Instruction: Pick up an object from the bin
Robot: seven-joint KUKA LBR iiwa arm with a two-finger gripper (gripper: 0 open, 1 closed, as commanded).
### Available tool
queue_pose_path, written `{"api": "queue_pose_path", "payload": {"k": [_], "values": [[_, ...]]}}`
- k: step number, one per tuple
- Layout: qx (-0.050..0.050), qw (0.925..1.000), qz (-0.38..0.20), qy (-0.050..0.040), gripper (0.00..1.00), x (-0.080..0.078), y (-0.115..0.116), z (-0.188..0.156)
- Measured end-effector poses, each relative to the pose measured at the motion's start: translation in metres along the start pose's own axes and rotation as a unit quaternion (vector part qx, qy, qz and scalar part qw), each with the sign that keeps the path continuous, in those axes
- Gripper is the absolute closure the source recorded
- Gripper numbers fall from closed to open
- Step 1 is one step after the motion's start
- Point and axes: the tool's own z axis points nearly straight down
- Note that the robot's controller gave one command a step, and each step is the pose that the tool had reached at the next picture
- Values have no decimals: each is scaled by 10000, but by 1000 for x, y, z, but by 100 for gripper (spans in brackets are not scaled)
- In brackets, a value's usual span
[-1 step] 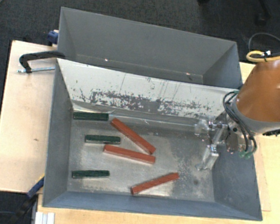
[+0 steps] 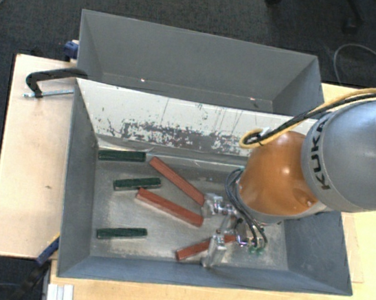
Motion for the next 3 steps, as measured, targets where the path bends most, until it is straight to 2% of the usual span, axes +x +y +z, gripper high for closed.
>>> {"api": "queue_pose_path", "payload": {"k": [1, 2, 3], "values": [[7, 9945, -1043, -63, 0, -9, 85, -3], [17, 9947, -1023, -59, 100, -9, 83, -3], [32, 9823, -1872, -99, 100, -48, 69, -124]]}}
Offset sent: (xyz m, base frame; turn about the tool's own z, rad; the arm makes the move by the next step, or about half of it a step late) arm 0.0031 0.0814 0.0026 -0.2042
